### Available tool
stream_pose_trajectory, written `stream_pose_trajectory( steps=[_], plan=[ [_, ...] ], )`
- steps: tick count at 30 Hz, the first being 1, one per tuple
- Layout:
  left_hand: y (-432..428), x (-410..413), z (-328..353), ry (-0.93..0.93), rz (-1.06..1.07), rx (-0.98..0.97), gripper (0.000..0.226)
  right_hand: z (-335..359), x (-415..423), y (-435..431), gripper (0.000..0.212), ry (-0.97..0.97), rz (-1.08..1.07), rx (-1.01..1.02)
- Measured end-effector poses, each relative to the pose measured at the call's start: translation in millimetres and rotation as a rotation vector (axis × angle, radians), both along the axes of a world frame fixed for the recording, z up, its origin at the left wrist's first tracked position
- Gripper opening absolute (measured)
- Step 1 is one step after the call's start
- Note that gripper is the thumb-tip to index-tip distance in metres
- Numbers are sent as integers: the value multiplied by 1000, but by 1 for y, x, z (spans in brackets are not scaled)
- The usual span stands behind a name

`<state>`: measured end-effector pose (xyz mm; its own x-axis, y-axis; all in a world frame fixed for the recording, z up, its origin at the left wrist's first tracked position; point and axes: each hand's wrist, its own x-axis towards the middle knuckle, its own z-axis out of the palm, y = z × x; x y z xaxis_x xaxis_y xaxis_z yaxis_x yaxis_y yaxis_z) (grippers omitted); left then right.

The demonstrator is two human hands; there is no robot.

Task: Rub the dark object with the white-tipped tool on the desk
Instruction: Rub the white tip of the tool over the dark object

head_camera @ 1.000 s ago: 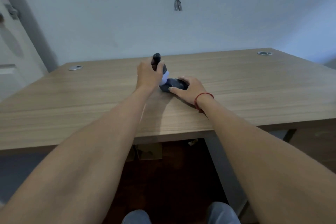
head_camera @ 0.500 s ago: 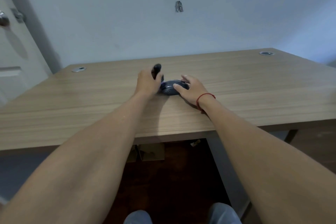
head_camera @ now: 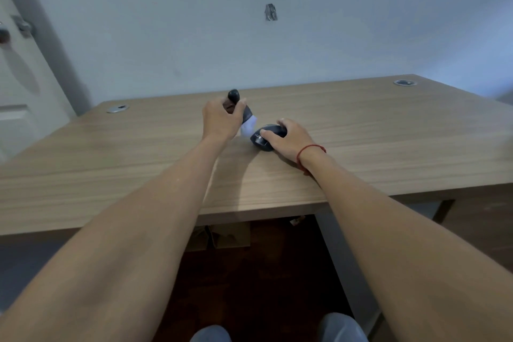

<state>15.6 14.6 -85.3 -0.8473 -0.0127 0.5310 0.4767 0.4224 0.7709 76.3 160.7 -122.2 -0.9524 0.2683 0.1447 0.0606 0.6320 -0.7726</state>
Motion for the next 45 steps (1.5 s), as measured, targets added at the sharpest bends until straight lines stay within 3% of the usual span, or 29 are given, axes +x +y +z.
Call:
stream_pose_trajectory(
  steps=[2, 4, 9, 13, 15, 19, 21, 24, 26, 28, 31, 34, 36, 40, 45],
  plan=[
    [4, 2, 3, 1, -18, 46, 25, 1, 1, -1, 73, -4, 5, 39],
    [6, 5, -6, -27, -51, -36, 18, 1, 4, -2, 74, -6, 25, 101],
    [2, 9, -20, -30, 14, -134, 17, 3, 8, -2, 99, -12, 10, 147],
    [15, 15, 6, 63, 26, 53, 22, 1, 6, 1, 65, 39, 30, 59],
    [19, 15, 5, 64, -8, 15, 23, -1, 6, 0, 60, 77, 31, 46],
    [7, 3, -20, -23, 28, -179, 20, 0, 9, -2, 94, 55, 56, -6],
    [2, 1, -20, -12, 34, -163, 18, 2, 10, 1, 99, 30, 41, -32],
    [7, 2, -8, 18, 13, 8, 27, 4, 9, 2, 60, 35, 42, -25],
    [9, 4, -8, 12, -1, 54, 29, 0, 6, 2, 52, 46, 66, -35],
    [8, 2, -13, 8, 13, -20, 26, 0, 7, 1, 61, 45, 103, -41],
    [2, -1, -14, -4, 49, -162, 28, 3, 11, -2, 102, -4, 91, -51],
    [5, -1, -6, 23, 25, -76, 28, 4, 9, -2, 126, -36, 66, -46],
    [9, 2, -3, 16, -13, -24, 24, 3, 8, -2, 129, -39, 61, -38],
    [3, -3, -8, -68, -44, -140, 20, 2, 10, -3, 120, -45, 66, -58],
    [15, 1, 18, 16, -132, -168, 24, 5, 11, -5, 136, -69, 61, -47]
  ],
)
